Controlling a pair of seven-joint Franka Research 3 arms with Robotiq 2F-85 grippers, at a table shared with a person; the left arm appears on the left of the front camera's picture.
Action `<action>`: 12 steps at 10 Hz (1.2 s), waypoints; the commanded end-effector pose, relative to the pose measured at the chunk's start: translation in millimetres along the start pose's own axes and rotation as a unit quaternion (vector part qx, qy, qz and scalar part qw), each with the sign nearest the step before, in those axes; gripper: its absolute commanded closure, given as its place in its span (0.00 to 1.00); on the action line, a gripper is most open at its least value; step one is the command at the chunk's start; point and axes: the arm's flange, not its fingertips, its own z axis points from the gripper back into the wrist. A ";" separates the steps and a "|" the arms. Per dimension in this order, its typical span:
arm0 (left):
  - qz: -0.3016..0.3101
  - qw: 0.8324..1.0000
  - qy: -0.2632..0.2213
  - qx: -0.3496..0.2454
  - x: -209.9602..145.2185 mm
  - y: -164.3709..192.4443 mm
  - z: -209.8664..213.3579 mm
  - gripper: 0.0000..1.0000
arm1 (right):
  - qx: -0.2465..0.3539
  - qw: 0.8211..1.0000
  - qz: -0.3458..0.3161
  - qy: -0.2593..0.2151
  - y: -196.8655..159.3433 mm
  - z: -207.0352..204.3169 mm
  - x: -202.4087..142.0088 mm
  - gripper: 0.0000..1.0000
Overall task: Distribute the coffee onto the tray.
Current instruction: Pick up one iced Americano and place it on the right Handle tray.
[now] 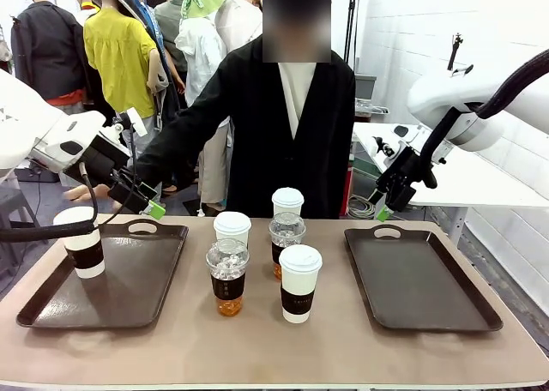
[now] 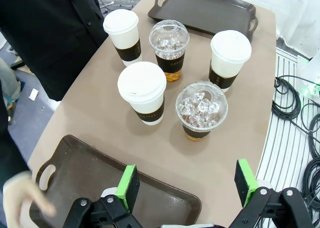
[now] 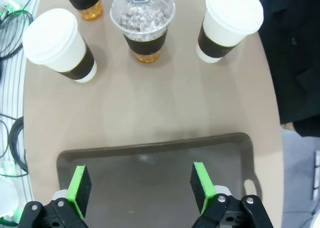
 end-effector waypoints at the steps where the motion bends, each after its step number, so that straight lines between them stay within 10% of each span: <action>1: -0.007 1.000 -0.010 -0.008 -1.9 2.0 -1.1 0.00 | 0.000 1.000 0.000 0.000 0.0 -0.1 0.1 0.00; 12: -0.007 1.000 -0.010 -0.008 -1.9 2.0 -1.1 0.00 | 0.025 0.958 0.045 -0.281 -36.6 -109.6 -68.6 0.00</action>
